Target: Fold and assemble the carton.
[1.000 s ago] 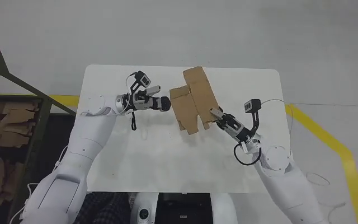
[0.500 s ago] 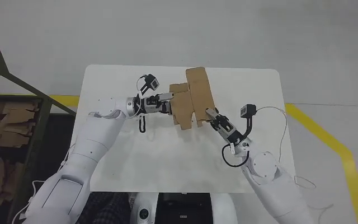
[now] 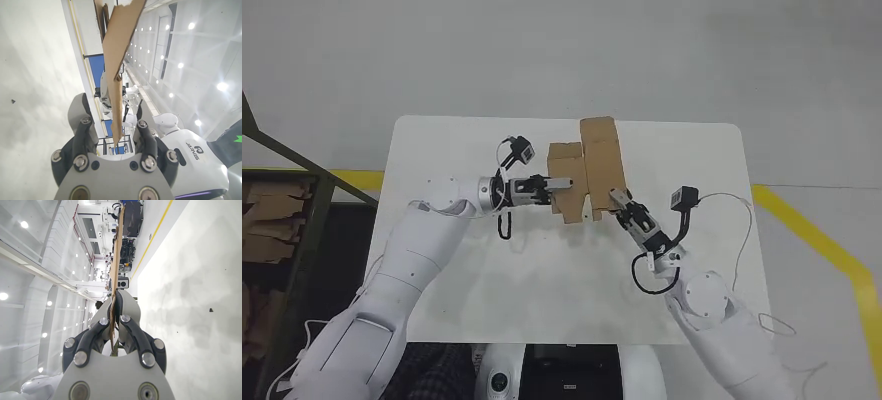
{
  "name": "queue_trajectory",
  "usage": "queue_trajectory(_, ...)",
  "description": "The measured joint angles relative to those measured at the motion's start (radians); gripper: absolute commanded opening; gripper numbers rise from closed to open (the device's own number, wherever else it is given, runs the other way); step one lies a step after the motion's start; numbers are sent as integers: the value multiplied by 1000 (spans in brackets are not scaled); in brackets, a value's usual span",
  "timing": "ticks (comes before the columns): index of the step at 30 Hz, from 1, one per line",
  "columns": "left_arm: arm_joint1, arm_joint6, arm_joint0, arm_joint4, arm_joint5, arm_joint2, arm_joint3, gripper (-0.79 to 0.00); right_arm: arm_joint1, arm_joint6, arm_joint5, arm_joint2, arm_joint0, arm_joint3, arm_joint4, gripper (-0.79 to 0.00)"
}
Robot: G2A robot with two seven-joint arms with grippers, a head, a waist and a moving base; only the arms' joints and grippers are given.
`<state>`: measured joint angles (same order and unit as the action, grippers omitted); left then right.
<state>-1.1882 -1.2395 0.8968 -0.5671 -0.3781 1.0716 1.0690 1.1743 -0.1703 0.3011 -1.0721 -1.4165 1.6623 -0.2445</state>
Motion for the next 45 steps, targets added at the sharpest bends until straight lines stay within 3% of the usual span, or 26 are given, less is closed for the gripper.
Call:
queue_trajectory(2, 1, 2, 1, 0, 0, 3, 1, -785, 2, -1, -7, 2, -2, 1, 4, -776)
queue_trajectory(4, 1, 1, 2, -1, -1, 5, 3, -785, 3, -9, -12, 4, -3, 3, 6, -422)
queue_trajectory(5, 1, 0, 2, -1, -1, 6, 3, -785, 4, -17, -14, 5, -3, 3, 6, -111)
queue_trajectory(6, 2, 0, 2, 0, -1, 7, 2, -785, 5, -23, -15, 5, -2, 3, 4, 0)
queue_trajectory(13, 6, -42, -6, -12, 2, 22, -6, -785, 4, -116, 46, -25, -7, 2, -66, 0)
queue_trajectory(17, 16, -120, -18, -21, 15, 41, -28, -785, -9, -262, 116, -92, 3, -29, -134, 0)
queue_trajectory(22, 26, -247, -47, -13, 53, 47, -65, -785, -22, -439, 132, -144, 37, -72, -155, 0)
queue_trajectory(26, 35, -298, -59, -29, 99, 23, -38, -785, -27, -548, 118, -157, 74, -117, -167, 0)
queue_trajectory(31, 69, -296, -60, -27, 94, -46, 19, -785, -28, -613, 91, -148, 105, -151, -175, 0)
queue_trajectory(32, 81, -296, -64, -23, 94, -69, 29, -785, -28, -640, 90, -144, 111, -157, -188, -71)
queue_trajectory(34, 98, -296, -73, -19, 94, -108, 45, -785, -28, -684, 87, -140, 120, -168, -205, -409)
queue_trajectory(36, 120, -296, -88, -21, 94, -157, 60, -785, -29, -734, 82, -136, 131, -180, -213, -477)
queue_trajectory(38, 142, -296, -106, -37, 94, -203, 72, -785, -31, -774, 77, -131, 141, -190, -210, -603)
queue_trajectory(45, 197, -296, -165, -115, 94, -318, 89, -785, -34, -853, 74, -122, 161, -211, -200, -785)
